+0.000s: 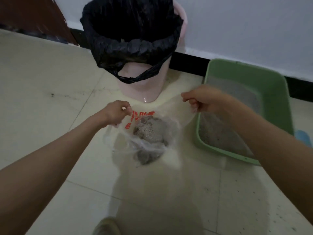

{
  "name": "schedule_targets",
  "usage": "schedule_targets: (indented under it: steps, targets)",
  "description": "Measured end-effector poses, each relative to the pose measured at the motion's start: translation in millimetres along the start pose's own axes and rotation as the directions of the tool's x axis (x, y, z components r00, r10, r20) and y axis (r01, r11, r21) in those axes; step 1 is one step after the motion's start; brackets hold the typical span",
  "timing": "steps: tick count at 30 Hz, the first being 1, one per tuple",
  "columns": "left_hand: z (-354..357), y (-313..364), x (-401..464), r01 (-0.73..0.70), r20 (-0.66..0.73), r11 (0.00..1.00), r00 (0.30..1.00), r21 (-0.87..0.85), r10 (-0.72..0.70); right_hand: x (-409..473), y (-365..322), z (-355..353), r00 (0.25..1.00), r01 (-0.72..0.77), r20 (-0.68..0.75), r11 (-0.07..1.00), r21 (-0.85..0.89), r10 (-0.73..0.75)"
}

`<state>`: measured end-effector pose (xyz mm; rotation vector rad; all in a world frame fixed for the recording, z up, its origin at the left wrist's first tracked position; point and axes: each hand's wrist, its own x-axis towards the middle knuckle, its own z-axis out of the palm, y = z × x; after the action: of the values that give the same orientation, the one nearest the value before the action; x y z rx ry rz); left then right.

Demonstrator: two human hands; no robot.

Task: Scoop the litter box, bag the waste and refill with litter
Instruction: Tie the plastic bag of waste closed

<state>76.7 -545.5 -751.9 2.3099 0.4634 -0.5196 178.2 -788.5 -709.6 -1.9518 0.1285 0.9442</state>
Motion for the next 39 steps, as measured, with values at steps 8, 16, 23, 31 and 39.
schedule_targets:
  steps: [8,16,23,31,39]
  targets:
    - [-13,11,-14,0.048,-0.106,0.999,0.993,-0.019,-0.05,-70,-23,-27,0.98,0.095,0.131,0.926,0.366,-0.153]
    - [-31,2,-44,0.269,0.276,0.827,0.853,0.494,-0.443,-82,-25,-29,0.981,0.18,-0.014,0.878,0.444,-0.194]
    - [-62,71,-54,0.003,0.117,0.87,0.991,-0.493,0.063,-81,-18,-20,0.931,0.361,-0.208,0.851,0.381,-0.301]
    - [-47,82,-57,-0.344,-0.217,0.596,0.936,-0.726,0.276,-90,-10,-14,0.888,0.435,-0.13,0.717,0.545,-0.441]
    - [-26,74,-44,-0.287,-0.144,0.46,0.936,-0.84,0.321,-79,3,-15,0.858,0.51,-0.269,0.665,0.546,-0.438]
